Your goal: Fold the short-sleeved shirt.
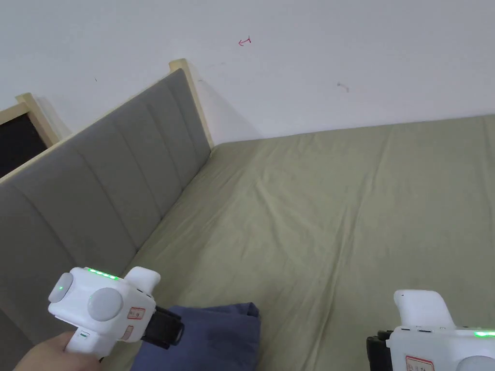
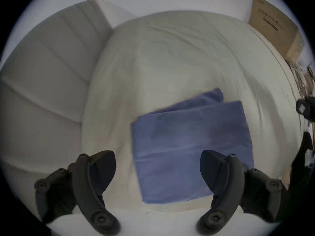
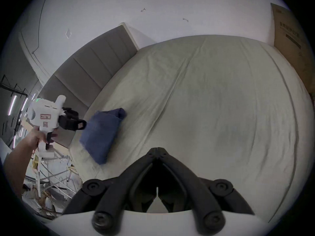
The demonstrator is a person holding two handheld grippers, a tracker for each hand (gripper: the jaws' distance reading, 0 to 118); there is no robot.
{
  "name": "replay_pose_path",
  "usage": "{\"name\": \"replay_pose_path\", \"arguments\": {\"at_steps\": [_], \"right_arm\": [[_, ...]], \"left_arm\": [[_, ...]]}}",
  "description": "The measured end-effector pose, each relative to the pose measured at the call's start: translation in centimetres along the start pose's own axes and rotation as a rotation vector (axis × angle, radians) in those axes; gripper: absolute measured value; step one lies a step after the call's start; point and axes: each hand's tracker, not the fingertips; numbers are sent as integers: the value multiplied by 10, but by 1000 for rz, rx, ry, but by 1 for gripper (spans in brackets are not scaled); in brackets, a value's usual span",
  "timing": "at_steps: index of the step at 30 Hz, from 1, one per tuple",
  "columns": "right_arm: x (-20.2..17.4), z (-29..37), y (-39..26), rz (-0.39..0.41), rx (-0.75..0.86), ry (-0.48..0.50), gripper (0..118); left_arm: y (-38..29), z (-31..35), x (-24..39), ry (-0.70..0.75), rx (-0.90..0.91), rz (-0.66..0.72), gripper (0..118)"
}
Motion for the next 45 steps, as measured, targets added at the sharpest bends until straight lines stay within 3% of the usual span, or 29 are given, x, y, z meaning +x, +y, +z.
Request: {"name": "replay_pose_path", "arguments": {"at_steps": [2, 5, 6, 8, 9, 12, 16, 22, 27, 30, 35, 37, 38, 39, 41, 42, 43, 45], "right_arm": [[1, 7, 0, 2, 10, -4, 0], [2, 16, 0, 26, 31, -15, 0], [1, 20, -1, 44, 39, -19, 0], [1, 30, -2, 62, 57, -28, 0], [3, 36, -3, 66, 68, -28, 0], [8, 59, -5, 92, 117, -47, 0], [32, 107, -8, 123, 221, -124, 0], [95, 207, -14, 115, 405, -301, 0], [140, 287, -17, 69, 599, -399, 0], [155, 323, -14, 18, 673, -410, 0], [170, 351, -15, 10, 762, -421, 0], [170, 358, -17, 9, 786, -436, 7], [171, 358, -17, 13, 801, -442, 18], [170, 360, -19, 21, 812, -447, 35], [166, 364, -23, 33, 833, -465, 76], [165, 363, -23, 36, 834, -463, 88], [164, 365, -26, 40, 841, -466, 88], [164, 366, -28, 47, 851, -471, 91]], "left_arm": [[-11, 25, 8, 88, 61, 68, 105], [-25, 58, 27, 101, 85, 201, 102], [-31, 67, 36, 68, 89, 229, 84], [-37, 78, 63, 50, 89, 205, 18], [-38, 86, 86, 65, 97, 139, 1], [-40, 106, 145, 55, 192, 60, 1], [-31, 143, 218, -118, 394, 215, 1], [-5, 210, 339, -145, 697, 179, 1], [0, 257, 396, -178, 882, 250, 1], [4, 276, 416, -147, 957, 252, 1], [-2, 302, 438, -84, 1050, 262, 1], [-3, 308, 443, -68, 1072, 265, 6], [-4, 311, 444, -67, 1082, 266, 13], [-6, 315, 446, -66, 1093, 260, 32], [-7, 318, 449, -64, 1110, 238, 86], [-7, 318, 449, -67, 1112, 230, 112], [-7, 318, 449, -77, 1112, 224, 118], [-9, 319, 451, -105, 1123, 223, 118]]}}
